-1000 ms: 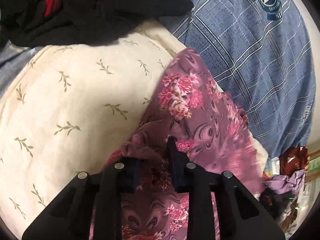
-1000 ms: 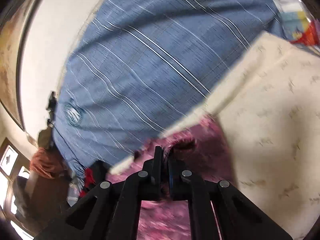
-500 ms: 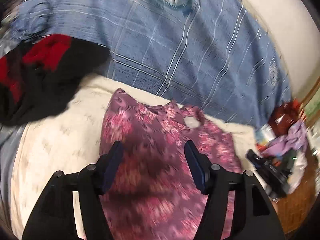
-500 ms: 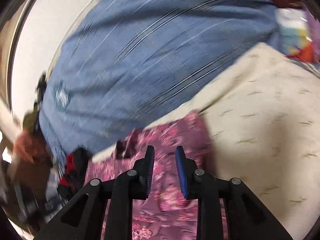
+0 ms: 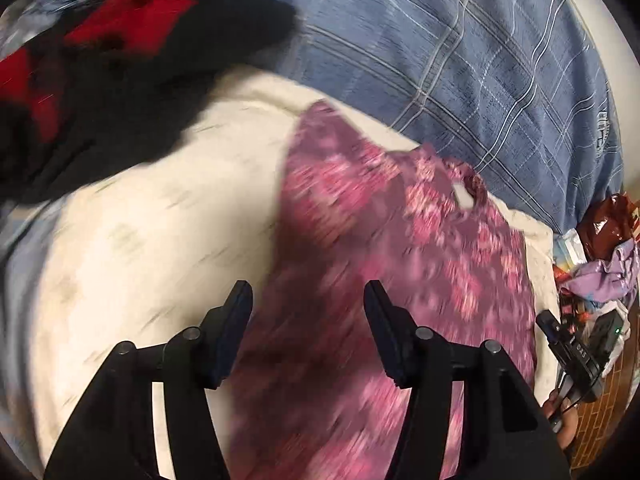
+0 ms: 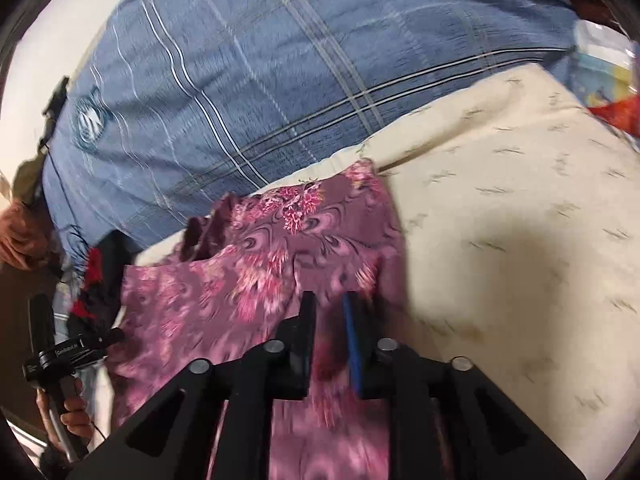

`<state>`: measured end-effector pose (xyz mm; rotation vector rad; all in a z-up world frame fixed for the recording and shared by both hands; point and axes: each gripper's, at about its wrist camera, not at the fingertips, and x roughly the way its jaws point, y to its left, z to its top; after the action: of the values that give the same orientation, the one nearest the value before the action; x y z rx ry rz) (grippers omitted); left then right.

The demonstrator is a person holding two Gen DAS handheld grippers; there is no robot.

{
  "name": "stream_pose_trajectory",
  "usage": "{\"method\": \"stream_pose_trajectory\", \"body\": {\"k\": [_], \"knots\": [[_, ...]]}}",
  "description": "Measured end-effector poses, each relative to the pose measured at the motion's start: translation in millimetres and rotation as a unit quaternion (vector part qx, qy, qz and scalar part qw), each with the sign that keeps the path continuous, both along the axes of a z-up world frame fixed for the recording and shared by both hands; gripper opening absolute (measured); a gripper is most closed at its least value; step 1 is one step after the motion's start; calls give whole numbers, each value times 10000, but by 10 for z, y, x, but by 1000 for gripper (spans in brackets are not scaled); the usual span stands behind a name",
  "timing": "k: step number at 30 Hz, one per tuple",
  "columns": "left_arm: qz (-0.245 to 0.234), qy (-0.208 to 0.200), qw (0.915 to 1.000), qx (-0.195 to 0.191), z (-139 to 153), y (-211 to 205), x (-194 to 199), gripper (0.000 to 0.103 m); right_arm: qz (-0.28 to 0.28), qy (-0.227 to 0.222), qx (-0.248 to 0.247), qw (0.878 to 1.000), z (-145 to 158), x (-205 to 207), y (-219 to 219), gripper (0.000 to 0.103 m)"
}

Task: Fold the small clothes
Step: 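Fold the shirt side over with the right gripper while the left gripper holds the edge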

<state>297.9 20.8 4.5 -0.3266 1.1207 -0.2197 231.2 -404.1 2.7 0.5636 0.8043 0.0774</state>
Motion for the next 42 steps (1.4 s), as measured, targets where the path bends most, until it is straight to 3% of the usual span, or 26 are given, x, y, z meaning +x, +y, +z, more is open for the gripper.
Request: {"method": "stream_pose_trajectory", "body": {"k": [3, 6, 8, 10, 11, 15, 17, 23, 28, 30, 32, 33, 34, 35, 39, 42], "knots": [[-221, 242, 9995, -32, -45, 130, -404, 57, 386, 56, 248, 9989, -73, -430, 0, 29], [-556, 709, 9951, 412, -305, 66, -901, 56, 577, 480, -51, 9972, -295, -800, 50, 24], [-707, 406, 9937, 763, -263, 69, -1231, 57, 451, 404, 34, 9982, -280, -1112, -6, 23], [-868, 515, 9939, 435, -265, 63, -1432, 57, 226, 457, 269, 9983, -259, -1351, -112, 26], [-908, 634, 9937, 151, -292, 79, -1541, 57, 78, 427, 324, 9985, -246, -1507, -185, 34], [-742, 783, 9941, -80, -367, 218, -1883, 57, -262, 566, 69, 9980, -288, -1949, -343, 42], [-689, 886, 9933, -291, -407, 255, -2064, 58, -260, 614, 221, 9975, -366, -2129, -372, 42], [-826, 991, 9910, -343, -525, 95, -2406, 66, 269, 691, 457, 9962, -518, -2418, -166, 50], [-979, 966, 9897, -402, -616, 51, -2552, 65, 1066, 1038, 346, 9883, -596, -2508, 97, 50], [-987, 917, 9897, -476, -616, 84, -2589, 51, 1254, 1143, 226, 9852, -608, -2524, 173, 50], [-950, 935, 9900, -452, -637, 101, -2590, 16, 1397, 1177, 124, 9831, -616, -2529, 225, 48], [-910, 965, 9899, -495, -643, 137, -2590, 9, 1404, 1169, -13, 9832, -617, -2549, 231, 44], [-888, 999, 9891, -615, -648, 168, -2585, 7, 1458, 1189, -162, 9820, -618, -2561, 243, 30], [-861, 1012, 9883, -752, -635, 202, -2591, 6, 1531, 1213, -280, 9803, -614, -2560, 260, 7], [-953, 746, 9858, -1163, -450, 233, -2640, 5, 1848, 898, -326, 9781, -449, -2631, 277, 7], [-917, 483, 9822, -1568, -258, 278, -2643, 5, 1804, 314, 239, 9828, -181, -2664, 201, 7]]}}
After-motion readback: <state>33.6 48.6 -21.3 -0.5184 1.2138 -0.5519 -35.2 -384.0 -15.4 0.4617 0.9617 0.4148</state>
